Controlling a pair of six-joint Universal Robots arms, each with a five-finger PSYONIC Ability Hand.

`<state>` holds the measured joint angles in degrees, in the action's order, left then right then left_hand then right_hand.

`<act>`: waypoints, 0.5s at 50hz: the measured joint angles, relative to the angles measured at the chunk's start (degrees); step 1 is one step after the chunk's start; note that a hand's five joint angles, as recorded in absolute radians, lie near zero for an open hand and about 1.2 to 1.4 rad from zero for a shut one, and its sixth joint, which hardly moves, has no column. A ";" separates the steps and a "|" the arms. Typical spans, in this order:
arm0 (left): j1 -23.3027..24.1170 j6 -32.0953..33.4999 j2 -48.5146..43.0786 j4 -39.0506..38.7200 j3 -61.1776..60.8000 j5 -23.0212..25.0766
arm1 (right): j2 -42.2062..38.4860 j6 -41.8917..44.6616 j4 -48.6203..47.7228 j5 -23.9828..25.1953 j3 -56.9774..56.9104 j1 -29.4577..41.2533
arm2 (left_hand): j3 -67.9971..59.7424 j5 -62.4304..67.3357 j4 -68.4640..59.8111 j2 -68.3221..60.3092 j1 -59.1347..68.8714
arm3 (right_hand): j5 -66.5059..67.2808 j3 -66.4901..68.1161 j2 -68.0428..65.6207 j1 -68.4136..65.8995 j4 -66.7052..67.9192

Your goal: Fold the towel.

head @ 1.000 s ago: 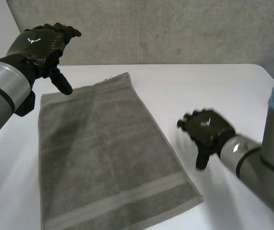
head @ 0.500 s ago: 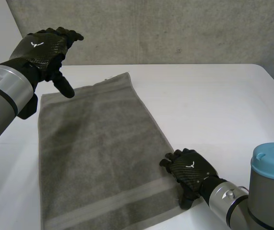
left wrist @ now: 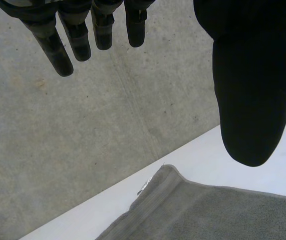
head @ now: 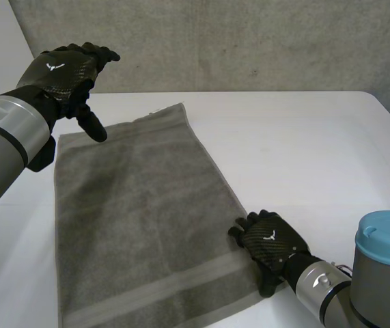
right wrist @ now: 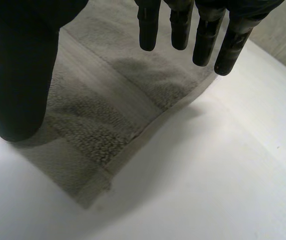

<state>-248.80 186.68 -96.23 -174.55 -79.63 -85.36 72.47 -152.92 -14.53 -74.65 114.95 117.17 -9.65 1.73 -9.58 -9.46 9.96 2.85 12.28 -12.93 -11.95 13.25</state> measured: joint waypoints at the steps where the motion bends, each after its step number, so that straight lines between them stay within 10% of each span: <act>1: 0.00 0.00 0.02 0.00 0.00 0.01 | -0.10 0.03 -0.75 -0.06 0.00 0.00 | 0.00 0.00 0.00 0.00 0.00 | 0.02 0.01 0.01 0.00 0.00; 25: -0.05 -0.09 0.08 0.09 -0.06 -0.07 | -1.91 5.81 -2.38 -2.83 -1.15 -0.59 | 0.00 0.00 0.00 0.00 0.00 | 4.18 5.56 -4.59 -3.18 4.75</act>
<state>-248.86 186.59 -96.15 -174.46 -79.70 -85.43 70.57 -147.11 -16.91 -77.48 113.80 116.58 -9.65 1.73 -9.58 -9.45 9.96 7.04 17.84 -17.51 -15.13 18.00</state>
